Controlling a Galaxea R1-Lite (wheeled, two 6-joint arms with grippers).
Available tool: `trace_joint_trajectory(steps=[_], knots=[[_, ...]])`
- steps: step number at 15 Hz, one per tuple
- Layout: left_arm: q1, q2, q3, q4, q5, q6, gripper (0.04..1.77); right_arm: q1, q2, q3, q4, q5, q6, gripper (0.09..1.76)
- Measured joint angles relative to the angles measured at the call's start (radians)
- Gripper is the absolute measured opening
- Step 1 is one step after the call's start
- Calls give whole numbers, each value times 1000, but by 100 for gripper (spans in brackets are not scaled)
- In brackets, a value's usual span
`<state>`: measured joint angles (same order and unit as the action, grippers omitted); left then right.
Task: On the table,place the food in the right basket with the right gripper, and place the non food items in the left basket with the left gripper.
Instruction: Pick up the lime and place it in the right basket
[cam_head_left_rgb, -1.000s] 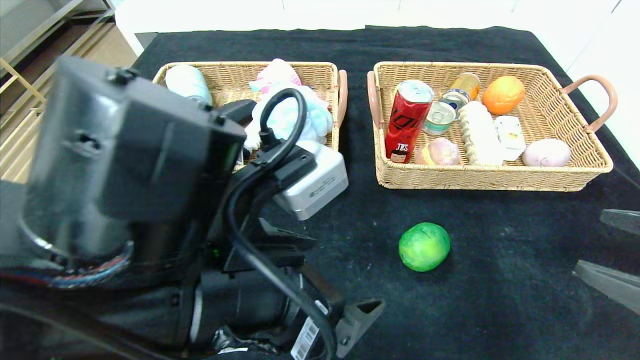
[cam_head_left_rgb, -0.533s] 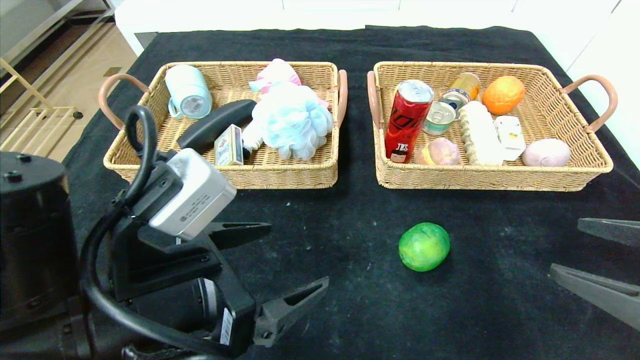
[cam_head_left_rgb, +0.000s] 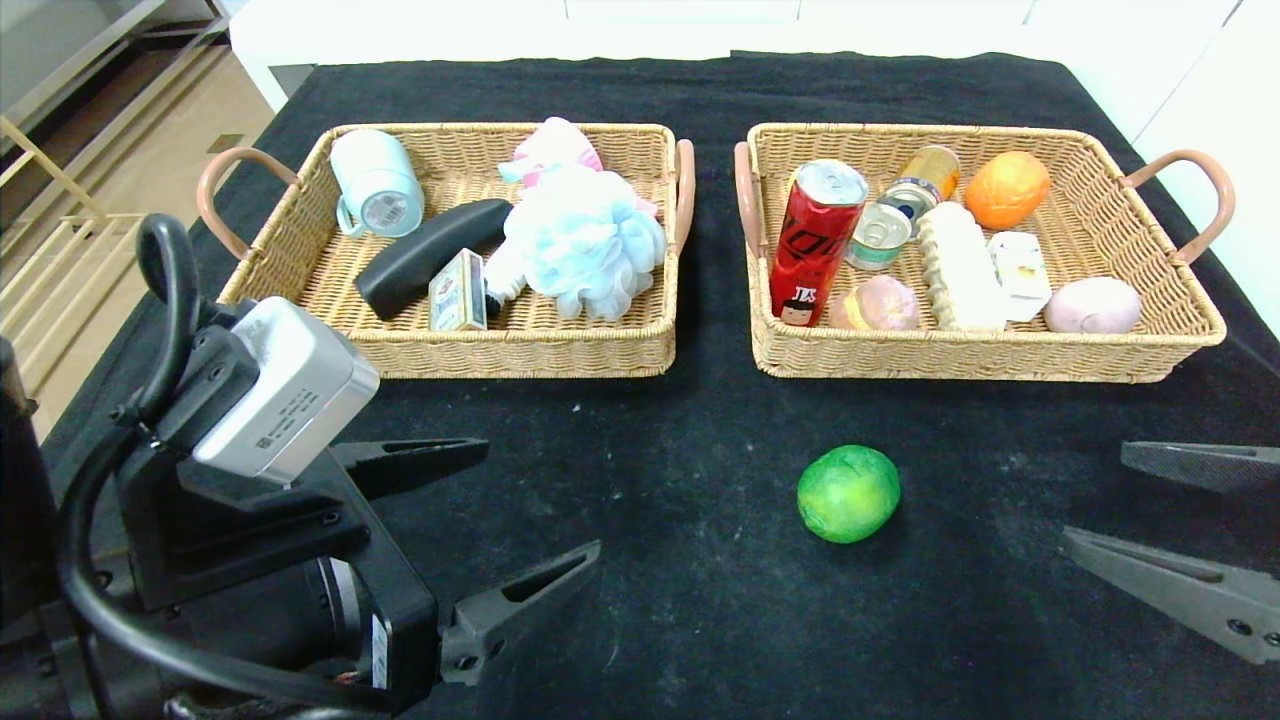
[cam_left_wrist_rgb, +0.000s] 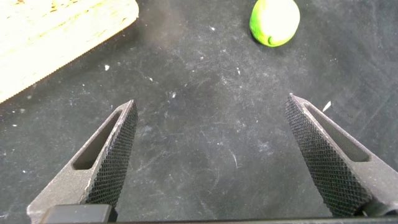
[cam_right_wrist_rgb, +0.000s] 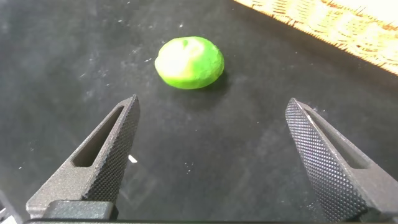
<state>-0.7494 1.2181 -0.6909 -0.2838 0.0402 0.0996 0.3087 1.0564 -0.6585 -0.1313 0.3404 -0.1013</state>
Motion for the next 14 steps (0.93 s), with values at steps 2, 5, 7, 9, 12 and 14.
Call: trace_joint_trajectory(steps=[2, 5, 7, 9, 12, 14], knots=[[3, 0, 2, 0, 1, 0, 171, 73, 23, -33, 28, -139, 13, 171], [3, 1, 4, -3, 0, 4, 171, 259, 71, -137, 163, -365, 83, 171], [3, -1, 6, -2, 0, 7, 172, 396, 141, -229, 225, -570, 188, 171], [2, -6, 6, -5, 1, 11, 172, 500, 231, -319, 276, -713, 291, 171], [3, -16, 6, -7, 2, 11, 172, 578, 361, -450, 398, -809, 454, 171], [4, -19, 5, -7, 2, 11, 172, 590, 434, -522, 477, -827, 547, 171]])
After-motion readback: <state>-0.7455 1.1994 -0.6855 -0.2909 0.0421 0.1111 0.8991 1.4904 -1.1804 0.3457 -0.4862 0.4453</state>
